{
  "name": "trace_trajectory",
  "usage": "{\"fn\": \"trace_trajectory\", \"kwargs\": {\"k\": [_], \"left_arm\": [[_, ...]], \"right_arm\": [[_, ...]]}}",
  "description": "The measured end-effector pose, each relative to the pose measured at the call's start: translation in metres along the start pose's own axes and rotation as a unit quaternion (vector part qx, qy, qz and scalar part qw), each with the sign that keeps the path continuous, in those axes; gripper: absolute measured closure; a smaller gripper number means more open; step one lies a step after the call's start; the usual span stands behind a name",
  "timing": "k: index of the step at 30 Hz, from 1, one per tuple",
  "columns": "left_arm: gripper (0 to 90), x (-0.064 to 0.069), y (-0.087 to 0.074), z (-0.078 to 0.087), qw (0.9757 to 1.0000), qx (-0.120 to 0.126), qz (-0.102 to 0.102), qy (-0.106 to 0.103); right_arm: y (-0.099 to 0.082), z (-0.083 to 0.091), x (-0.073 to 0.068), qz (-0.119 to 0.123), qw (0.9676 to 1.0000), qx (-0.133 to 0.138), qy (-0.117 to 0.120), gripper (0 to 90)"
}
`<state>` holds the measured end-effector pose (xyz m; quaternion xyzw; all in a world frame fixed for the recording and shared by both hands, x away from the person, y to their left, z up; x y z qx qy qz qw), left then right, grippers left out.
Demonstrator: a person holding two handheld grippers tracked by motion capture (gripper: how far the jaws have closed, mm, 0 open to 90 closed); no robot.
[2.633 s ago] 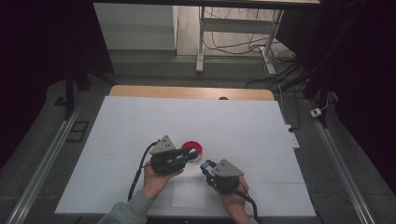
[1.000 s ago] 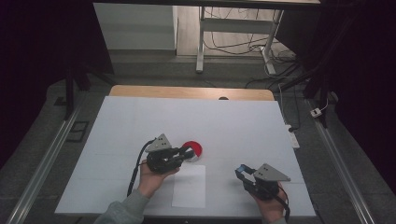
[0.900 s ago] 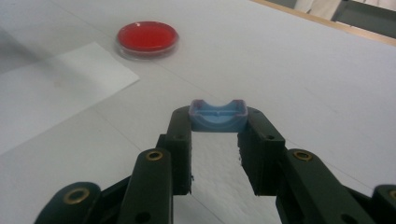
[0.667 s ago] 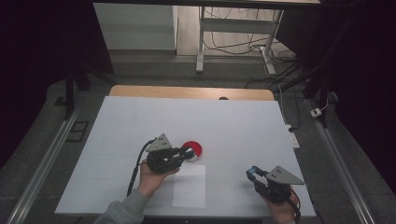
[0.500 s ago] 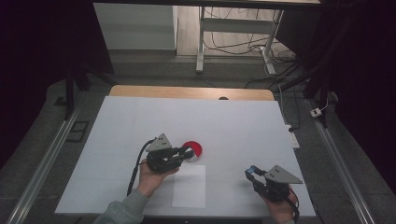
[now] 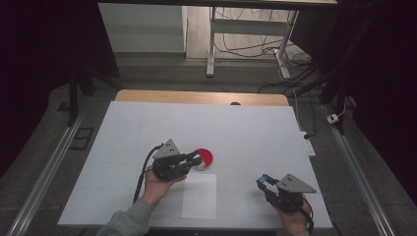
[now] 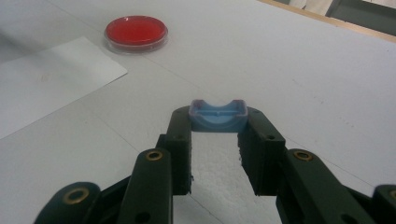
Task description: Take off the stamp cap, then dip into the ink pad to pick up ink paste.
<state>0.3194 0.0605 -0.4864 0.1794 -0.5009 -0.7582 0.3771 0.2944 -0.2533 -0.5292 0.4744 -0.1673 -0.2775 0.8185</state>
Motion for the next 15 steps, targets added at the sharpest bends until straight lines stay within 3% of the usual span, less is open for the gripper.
{"fn": "trace_trajectory", "kwargs": {"k": [15], "left_arm": [[75.6,-0.0091,0.0024,-0.0063,0.9999,-0.008,-0.006,0.005]], "right_arm": [[0.0016,0.001,0.0012,0.002,0.9999,0.006,-0.012,65.2]]}}
Point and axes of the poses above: each handheld gripper's, and its own axes: z roughly backward along the jaws, y roughly out of its top, x roughly to its right, the point moved 5 cm from there along -z, roughly forward along the jaws, and after that the axes turned 12 degrees about y, right-handed, at the moved point
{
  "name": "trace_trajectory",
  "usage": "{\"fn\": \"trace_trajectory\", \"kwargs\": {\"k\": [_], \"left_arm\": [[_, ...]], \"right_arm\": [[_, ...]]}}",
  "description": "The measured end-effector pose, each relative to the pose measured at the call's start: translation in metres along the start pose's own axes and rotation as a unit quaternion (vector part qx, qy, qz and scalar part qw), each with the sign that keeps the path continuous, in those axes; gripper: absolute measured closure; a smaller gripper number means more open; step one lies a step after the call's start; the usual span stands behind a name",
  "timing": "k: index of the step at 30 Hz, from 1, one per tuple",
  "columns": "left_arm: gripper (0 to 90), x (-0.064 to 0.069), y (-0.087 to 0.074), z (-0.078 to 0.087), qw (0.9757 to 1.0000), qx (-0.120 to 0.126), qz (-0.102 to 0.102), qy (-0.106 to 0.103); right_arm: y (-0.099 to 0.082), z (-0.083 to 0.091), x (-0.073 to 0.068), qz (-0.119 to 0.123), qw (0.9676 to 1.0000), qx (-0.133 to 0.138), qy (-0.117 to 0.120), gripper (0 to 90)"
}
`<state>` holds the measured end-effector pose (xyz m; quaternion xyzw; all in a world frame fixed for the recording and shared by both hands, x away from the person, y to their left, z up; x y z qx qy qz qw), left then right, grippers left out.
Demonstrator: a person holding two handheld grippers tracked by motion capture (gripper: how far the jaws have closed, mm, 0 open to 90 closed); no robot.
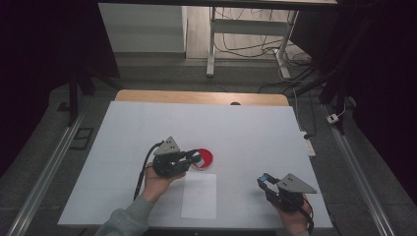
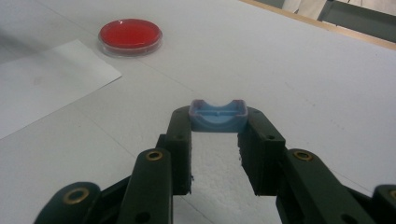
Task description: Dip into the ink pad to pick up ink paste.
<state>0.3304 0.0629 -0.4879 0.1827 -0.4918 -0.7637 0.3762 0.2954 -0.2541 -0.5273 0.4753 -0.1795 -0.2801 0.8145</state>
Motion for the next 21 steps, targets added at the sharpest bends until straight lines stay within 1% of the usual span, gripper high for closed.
{"fn": "trace_trajectory", "kwargs": {"k": [6,9,10,12,13,15,18,21], "left_arm": [[75.6,-0.004,0.004,-0.003,1.0,-0.007,-0.003,0.002],[75.6,-0.005,0.008,-0.005,0.9999,-0.012,-0.01,0.003],[75.6,-0.006,0.009,-0.007,0.9997,-0.017,-0.016,0.004],[75.6,-0.007,0.01,-0.01,0.9994,-0.023,-0.025,0.01],[75.6,-0.008,0.01,-0.012,0.9993,-0.025,-0.026,0.011],[75.6,-0.011,0.009,-0.016,0.9994,-0.027,-0.021,0.01],[75.6,-0.015,0.007,-0.021,0.9992,-0.033,-0.02,0.01],[75.6,-0.017,0.006,-0.026,0.9994,-0.031,-0.015,0.006]], "right_arm": [[-0.001,-0.001,0.001,-0.003,1.0,-0.004,-0.004,65.2],[0.0,0.0,0.001,-0.005,1.0,0.001,-0.006,65.2],[0.0,0.0,0.0,-0.005,1.0,0.001,-0.006,65.2],[0.0,0.0,0.0,-0.004,1.0,-0.002,-0.007,65.2],[0.0,0.0,0.0,-0.004,1.0,-0.002,-0.006,65.2],[-0.001,-0.001,0.0,-0.005,1.0,-0.003,-0.004,65.2],[-0.001,-0.001,0.001,-0.004,1.0,-0.003,-0.004,65.2],[-0.001,-0.001,0.001,-0.004,1.0,-0.003,-0.004,65.2]]}}
Point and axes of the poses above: each handheld gripper's, and its own axes: z roughly backward along the jaws, y roughly out of its top, x roughly to its right, the point moved 5 cm from there along -z, roughly forward along the jaws, and after that the axes turned 12 degrees about y, right-handed, at the moved point
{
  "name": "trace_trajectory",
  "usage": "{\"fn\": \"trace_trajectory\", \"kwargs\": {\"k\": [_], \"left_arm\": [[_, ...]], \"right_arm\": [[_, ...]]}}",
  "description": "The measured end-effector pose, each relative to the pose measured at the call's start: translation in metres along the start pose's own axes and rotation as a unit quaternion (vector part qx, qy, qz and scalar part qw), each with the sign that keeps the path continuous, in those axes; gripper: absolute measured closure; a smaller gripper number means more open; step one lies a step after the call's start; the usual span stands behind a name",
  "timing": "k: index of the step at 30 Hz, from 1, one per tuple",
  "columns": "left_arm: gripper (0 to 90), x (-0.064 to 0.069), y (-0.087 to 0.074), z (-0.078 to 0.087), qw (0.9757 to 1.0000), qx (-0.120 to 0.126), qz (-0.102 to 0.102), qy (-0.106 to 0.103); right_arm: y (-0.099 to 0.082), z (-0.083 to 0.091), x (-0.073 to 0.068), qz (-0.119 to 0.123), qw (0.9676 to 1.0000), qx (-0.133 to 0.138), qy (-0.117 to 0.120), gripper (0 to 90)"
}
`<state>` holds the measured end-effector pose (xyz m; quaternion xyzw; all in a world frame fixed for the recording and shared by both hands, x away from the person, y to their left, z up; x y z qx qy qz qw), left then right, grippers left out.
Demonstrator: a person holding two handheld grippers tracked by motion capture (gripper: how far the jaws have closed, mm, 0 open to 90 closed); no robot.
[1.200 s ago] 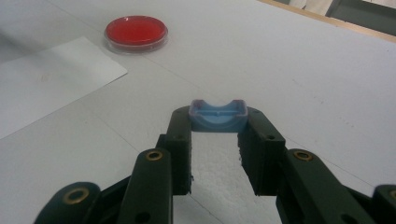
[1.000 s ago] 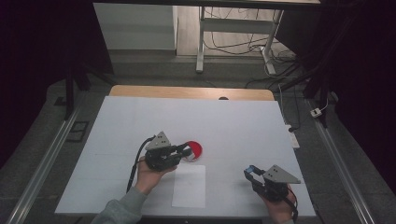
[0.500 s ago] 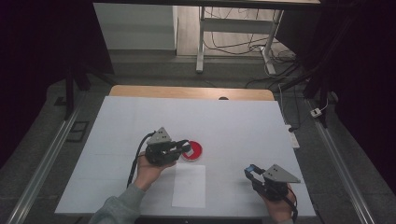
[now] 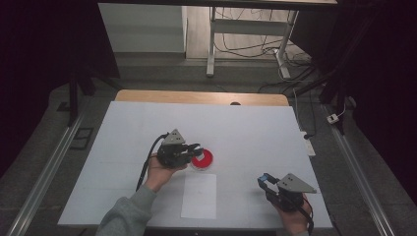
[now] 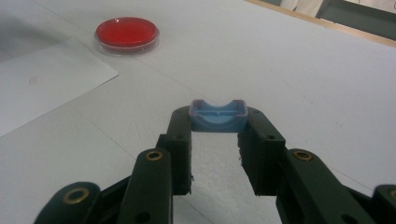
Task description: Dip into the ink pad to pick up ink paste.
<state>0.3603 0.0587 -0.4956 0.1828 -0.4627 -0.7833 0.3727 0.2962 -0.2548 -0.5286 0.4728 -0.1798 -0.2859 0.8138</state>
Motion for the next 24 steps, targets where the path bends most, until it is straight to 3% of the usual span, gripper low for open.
{"fn": "trace_trajectory", "kwargs": {"k": [13,24], "left_arm": [[75.7,-0.005,-0.001,-0.021,0.9994,-0.028,-0.021,0.009],[75.7,-0.003,-0.006,-0.031,0.9988,-0.042,-0.023,0.008]], "right_arm": [[0.0,0.0,0.0,0.003,1.0,-0.004,-0.002,65.2],[0.0,0.0,0.0,0.003,1.0,-0.005,0.0,65.2]]}}
Point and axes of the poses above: each handheld gripper's, and its own axes: z roughly backward along the jaws, y roughly out of its top, x roughly to its right, the point moved 5 cm from there along -z, roughly forward along the jaws, and after that the axes turned 12 degrees about y, right-handed, at the moved point
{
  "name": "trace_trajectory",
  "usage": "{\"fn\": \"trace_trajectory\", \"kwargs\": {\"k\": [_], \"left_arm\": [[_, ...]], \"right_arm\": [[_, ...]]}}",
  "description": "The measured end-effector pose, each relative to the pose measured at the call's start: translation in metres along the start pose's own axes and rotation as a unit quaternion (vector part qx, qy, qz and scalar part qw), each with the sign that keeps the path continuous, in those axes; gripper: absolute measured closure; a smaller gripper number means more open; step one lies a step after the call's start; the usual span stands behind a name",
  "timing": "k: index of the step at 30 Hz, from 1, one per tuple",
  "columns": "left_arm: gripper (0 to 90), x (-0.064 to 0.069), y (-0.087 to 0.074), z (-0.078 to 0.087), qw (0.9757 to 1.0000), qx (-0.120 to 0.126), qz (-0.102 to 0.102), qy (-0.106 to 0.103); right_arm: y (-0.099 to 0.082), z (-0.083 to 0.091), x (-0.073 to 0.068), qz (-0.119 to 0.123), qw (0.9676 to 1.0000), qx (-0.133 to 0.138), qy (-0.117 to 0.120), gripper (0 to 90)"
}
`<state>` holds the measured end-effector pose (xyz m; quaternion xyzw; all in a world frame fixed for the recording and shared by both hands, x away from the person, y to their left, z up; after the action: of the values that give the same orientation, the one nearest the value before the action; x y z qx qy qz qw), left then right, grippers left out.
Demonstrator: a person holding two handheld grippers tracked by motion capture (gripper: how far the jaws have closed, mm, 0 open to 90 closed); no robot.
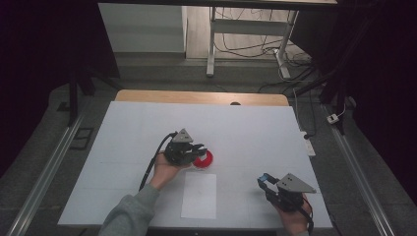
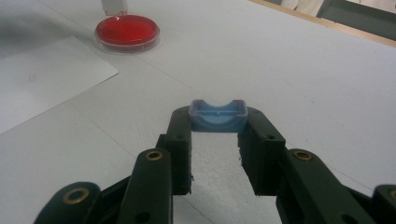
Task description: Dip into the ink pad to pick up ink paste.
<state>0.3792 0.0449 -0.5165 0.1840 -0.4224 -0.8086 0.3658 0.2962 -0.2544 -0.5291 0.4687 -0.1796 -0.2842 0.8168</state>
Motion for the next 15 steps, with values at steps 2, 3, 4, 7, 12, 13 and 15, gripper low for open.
{"fn": "trace_trajectory", "kwargs": {"k": [2,3,4,7,12,13,15], "left_arm": [[75.7,0.0003,-0.0004,-0.0012,1.0,0.0,-0.001,0.001],[75.7,0.0004,-0.0007,-0.0017,1.0,0.0,-0.002,0.002],[75.7,0.0005,-0.001,-0.0023,1.0,-0.001,-0.003,0.003],[75.7,0.0005,-0.0022,-0.0038,1.0,-0.002,-0.007,0.006],[75.7,0.0019,-0.0037,-0.0079,0.9999,-0.006,-0.009,0.005],[75.7,0.0026,-0.004,-0.009,0.9999,-0.007,-0.01,0.005],[75.7,0.003,-0.0044,-0.0103,0.9999,-0.008,-0.008,0.004]], "right_arm": [[-0.0001,-0.0003,0.0001,0.0,1.0,0.0,0.0,65.2],[-0.0003,-0.0005,0.0002,-0.001,1.0,0.0,0.0,65.2],[-0.0003,-0.0005,0.0004,-0.001,1.0,-0.001,0.0,65.2],[-0.0003,0.0001,0.001,-0.002,1.0,0.001,-0.001,65.2],[-0.0004,0.0011,0.0023,-0.003,1.0,0.001,-0.004,65.2],[-0.0004,0.001,0.0023,-0.003,1.0,0.001,-0.004,65.2],[-0.0004,0.0005,0.002,-0.003,1.0,0.002,-0.002,65.2]]}}
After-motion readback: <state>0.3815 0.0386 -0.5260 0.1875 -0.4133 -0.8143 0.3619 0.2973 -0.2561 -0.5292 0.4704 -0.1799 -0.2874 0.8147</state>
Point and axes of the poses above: each handheld gripper's, and its own axes: z roughly backward along the jaws, y roughly out of its top, x roughly to its right, the point moved 5 cm from there along -z, roughly forward along the jaws, and after that the axes turned 12 degrees about y, right-handed, at the moved point
